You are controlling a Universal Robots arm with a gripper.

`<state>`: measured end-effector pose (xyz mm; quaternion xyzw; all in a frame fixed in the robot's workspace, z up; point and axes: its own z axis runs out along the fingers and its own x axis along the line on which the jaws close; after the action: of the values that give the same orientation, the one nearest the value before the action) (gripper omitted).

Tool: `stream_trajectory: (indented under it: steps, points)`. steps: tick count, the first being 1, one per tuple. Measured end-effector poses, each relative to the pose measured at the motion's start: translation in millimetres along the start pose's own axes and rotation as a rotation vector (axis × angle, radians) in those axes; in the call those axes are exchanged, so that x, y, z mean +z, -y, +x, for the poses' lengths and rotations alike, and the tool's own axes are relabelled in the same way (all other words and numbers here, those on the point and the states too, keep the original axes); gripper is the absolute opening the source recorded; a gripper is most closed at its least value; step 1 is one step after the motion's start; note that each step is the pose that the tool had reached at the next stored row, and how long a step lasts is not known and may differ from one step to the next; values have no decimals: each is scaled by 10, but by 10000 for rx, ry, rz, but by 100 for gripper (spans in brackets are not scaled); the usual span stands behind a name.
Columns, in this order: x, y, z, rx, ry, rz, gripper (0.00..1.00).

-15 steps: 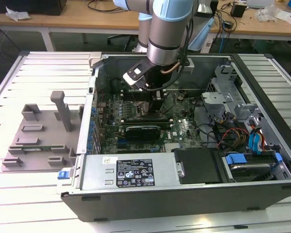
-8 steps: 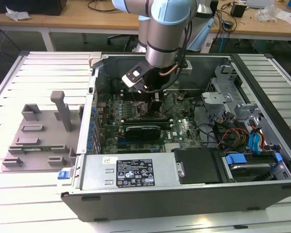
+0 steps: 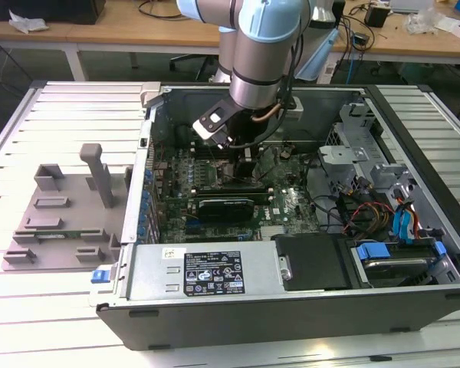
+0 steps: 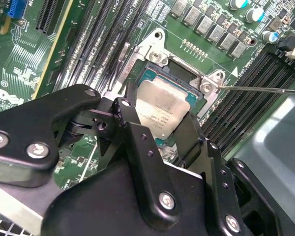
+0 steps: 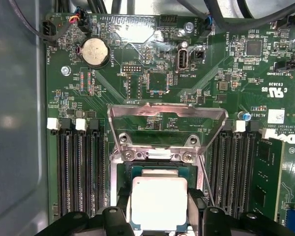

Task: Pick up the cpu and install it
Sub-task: 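Place the cpu into insertion slot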

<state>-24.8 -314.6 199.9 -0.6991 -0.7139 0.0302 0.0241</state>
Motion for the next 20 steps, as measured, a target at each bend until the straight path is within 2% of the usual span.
stream_trajectory:
  steps: [11,12,15,16,18,20]
  points:
    - [2,0,0,0,0,0,56]
    - [2,3,0,2,0,0,62]
    - [-2,15,1,1,0,-5,62]
    - [-12,15,1,1,-2,-6,62]
    - [-99,23,5,1,0,-6,62]
    - [-141,25,23,0,0,-6,60]
